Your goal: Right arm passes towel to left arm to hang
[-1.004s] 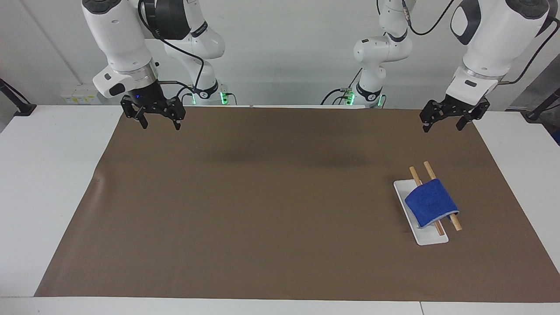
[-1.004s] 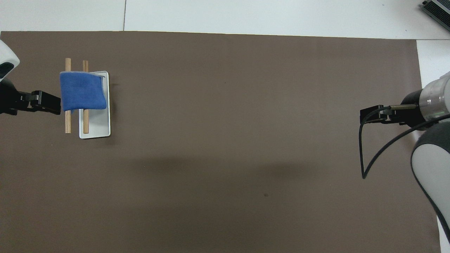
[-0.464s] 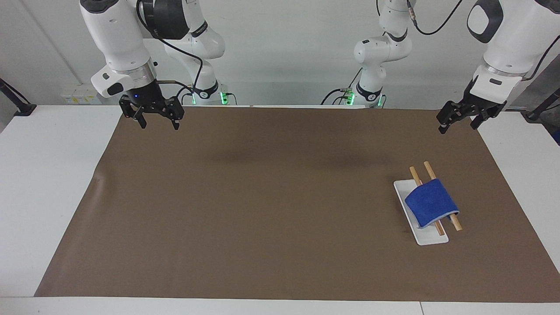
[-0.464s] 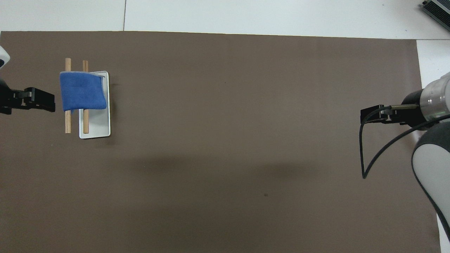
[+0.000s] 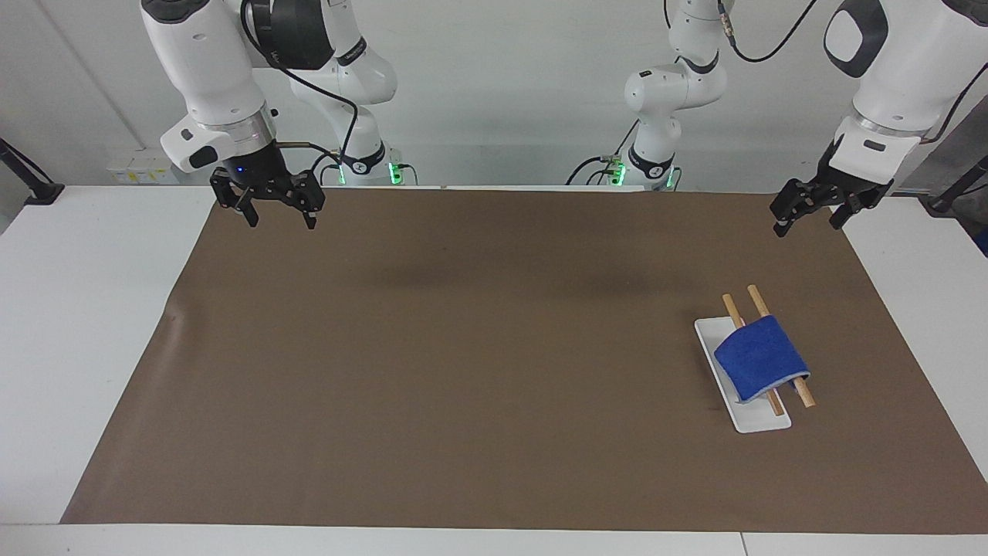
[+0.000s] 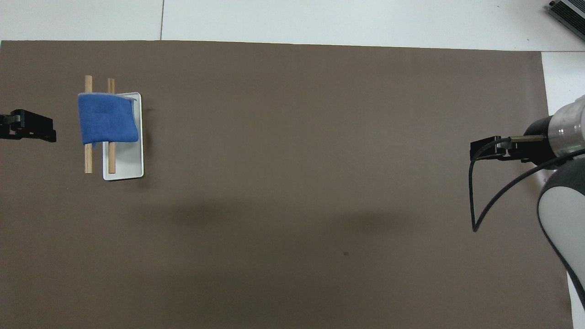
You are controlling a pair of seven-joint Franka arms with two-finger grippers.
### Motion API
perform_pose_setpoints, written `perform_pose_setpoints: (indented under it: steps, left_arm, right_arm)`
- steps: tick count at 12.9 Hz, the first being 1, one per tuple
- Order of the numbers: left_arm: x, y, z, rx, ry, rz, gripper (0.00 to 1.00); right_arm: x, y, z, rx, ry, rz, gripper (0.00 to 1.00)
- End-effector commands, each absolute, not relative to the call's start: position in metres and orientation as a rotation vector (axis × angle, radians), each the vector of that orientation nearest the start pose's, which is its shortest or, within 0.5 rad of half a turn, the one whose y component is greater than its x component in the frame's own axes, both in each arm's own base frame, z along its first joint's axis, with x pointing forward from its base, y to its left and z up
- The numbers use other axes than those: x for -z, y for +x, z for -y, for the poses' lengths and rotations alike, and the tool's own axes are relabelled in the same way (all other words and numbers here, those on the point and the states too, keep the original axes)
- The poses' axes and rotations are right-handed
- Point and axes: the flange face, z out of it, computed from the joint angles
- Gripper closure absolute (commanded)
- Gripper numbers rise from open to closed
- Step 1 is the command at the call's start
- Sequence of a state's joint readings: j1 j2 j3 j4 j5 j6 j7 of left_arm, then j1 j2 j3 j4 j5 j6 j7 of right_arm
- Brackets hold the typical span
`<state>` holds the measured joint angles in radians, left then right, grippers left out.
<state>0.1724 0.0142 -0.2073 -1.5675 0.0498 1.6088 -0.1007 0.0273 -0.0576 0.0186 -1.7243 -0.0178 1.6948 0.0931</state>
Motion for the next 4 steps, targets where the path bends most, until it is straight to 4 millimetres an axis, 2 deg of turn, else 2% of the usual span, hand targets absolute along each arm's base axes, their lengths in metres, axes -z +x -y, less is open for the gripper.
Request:
perform_pose_setpoints:
  steps: [1,4]
  left_arm:
    - [-0.6211,0.5612,0.0153,0.047,-3.105,0.118,0.00]
    - [-0.6212,0.5613,0.0162,0.049,-3.105,0.096,0.00]
  right_arm:
    - [-0.5990,0.5419,-0.0201,0.061,-3.151,-0.054,0.00]
    - [-0.5982,0.5417,-0.0201,0.057,-3.151,-0.051,0.00]
